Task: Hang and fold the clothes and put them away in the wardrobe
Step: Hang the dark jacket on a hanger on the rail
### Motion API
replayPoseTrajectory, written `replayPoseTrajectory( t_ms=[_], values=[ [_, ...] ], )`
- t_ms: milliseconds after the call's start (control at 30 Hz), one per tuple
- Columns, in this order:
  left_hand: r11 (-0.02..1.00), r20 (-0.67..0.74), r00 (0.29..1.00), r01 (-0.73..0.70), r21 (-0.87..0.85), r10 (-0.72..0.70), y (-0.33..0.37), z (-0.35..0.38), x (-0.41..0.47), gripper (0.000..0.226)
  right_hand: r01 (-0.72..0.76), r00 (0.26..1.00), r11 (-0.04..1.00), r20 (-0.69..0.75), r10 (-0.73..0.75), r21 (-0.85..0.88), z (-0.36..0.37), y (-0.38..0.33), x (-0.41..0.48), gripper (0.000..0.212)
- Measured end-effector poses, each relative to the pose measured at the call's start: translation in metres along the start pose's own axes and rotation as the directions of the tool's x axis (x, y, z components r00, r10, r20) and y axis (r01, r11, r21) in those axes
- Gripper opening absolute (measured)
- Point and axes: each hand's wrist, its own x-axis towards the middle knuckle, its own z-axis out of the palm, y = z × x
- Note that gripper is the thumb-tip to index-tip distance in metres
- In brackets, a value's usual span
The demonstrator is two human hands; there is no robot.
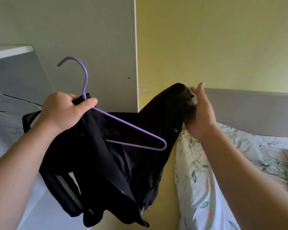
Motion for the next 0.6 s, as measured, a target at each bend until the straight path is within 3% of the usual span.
replayPoseTrajectory(
  t_ms=[67,100,167,200,267,333,367,433,500,600],
  values=[
    [0.999,-0.014,1.000,0.017,-0.036,-0.017,0.002,0.003,0.002,0.072,-0.051,0.998,0.955,0.014,0.057,-0.292,0.004,0.032,-0.014,0.076],
    [0.998,-0.015,1.000,0.019,-0.058,-0.020,0.004,0.004,0.002,0.069,-0.088,0.996,0.894,-0.008,0.094,-0.439,0.006,0.055,-0.019,0.066],
    [0.997,-0.004,1.000,0.016,-0.077,-0.017,0.008,0.006,0.002,0.066,-0.182,0.980,0.830,-0.165,0.110,-0.528,0.009,0.098,-0.020,0.018],
    [0.998,0.001,1.000,0.016,-0.062,-0.016,0.008,0.006,0.002,0.069,-0.224,0.968,0.832,-0.212,0.132,-0.508,0.012,0.108,-0.020,0.005],
    [1.000,0.006,1.000,0.018,0.010,-0.018,0.004,0.005,0.002,0.077,-0.311,0.947,0.819,-0.230,0.224,-0.483,0.008,0.114,-0.013,0.026],
    [0.993,0.011,1.000,0.023,0.113,-0.024,-0.004,0.002,0.003,0.083,-0.294,0.955,0.720,-0.222,0.196,-0.628,0.006,0.105,-0.008,0.035],
    [0.987,0.018,0.999,0.033,0.158,-0.036,-0.008,0.000,0.004,0.086,-0.214,0.977,0.629,-0.178,0.120,-0.748,0.008,0.100,-0.006,0.040],
    [0.981,0.047,0.997,0.053,0.189,-0.063,-0.017,-0.004,0.003,0.084,-0.008,1.000,0.339,-0.010,-0.005,-0.941,0.014,0.083,-0.002,0.048],
    [0.981,0.073,0.995,0.058,0.183,-0.073,-0.023,-0.006,0.001,0.071,0.079,0.997,0.156,0.077,-0.022,-0.985,0.025,0.065,0.000,0.051],
    [0.978,0.127,0.990,0.035,0.207,-0.063,-0.026,-0.003,-0.003,0.081,0.141,0.990,-0.081,0.143,-0.012,-0.987,0.039,0.048,0.006,0.042]
  ],
)
